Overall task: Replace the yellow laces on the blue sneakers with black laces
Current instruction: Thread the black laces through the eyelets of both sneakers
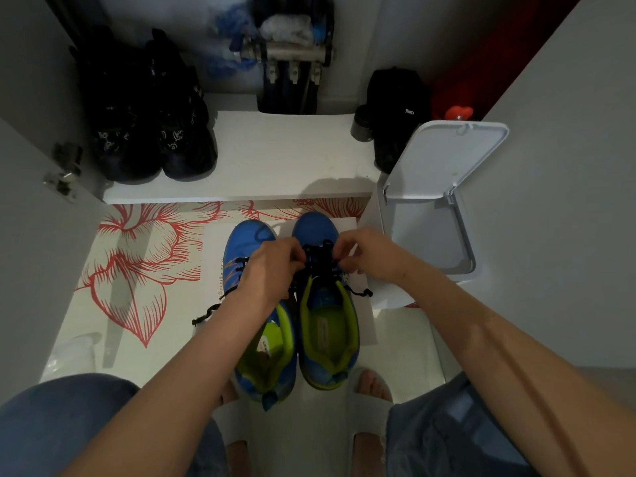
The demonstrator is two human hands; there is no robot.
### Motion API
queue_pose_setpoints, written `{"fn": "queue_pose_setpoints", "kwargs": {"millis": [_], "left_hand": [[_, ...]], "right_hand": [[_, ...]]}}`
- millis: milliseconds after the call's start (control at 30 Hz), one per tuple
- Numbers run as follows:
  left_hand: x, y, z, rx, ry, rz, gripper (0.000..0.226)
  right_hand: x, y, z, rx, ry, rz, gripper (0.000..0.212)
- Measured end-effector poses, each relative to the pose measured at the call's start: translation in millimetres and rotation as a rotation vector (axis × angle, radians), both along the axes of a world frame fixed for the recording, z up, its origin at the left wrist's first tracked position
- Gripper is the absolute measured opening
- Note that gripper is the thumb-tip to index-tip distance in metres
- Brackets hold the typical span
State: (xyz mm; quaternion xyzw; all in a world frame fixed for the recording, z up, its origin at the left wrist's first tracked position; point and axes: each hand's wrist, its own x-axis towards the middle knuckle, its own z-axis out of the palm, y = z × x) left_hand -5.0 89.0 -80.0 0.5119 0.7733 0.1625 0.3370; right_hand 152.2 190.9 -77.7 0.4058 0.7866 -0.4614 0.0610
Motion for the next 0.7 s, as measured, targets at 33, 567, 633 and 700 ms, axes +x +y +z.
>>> {"fn": "queue_pose_setpoints", "kwargs": {"millis": [33, 567, 633, 700], "left_hand": [[0.7, -0.7, 0.5, 0.012, 0.013, -0.002, 0.017], [8.9, -2.0, -3.6, 0.067, 0.128, -0.058, 0.017], [8.5, -0.7, -1.8, 0.063, 0.124, -0.065, 0.018], [8.7, 0.7, -0.1, 0.068, 0.144, -0.081, 0.020]], "right_hand": [[-1.9, -0.9, -0.5, 0.010, 0.021, -0.011, 0.014], [-9.5, -3.7, 10.6, 0.165, -0.034, 0.157, 0.008], [-8.2, -2.1, 8.6, 0.133, -0.033, 0.135, 0.006], [-6.9, 0.0, 9.5, 0.109, -0.030, 0.128, 0.007]]}}
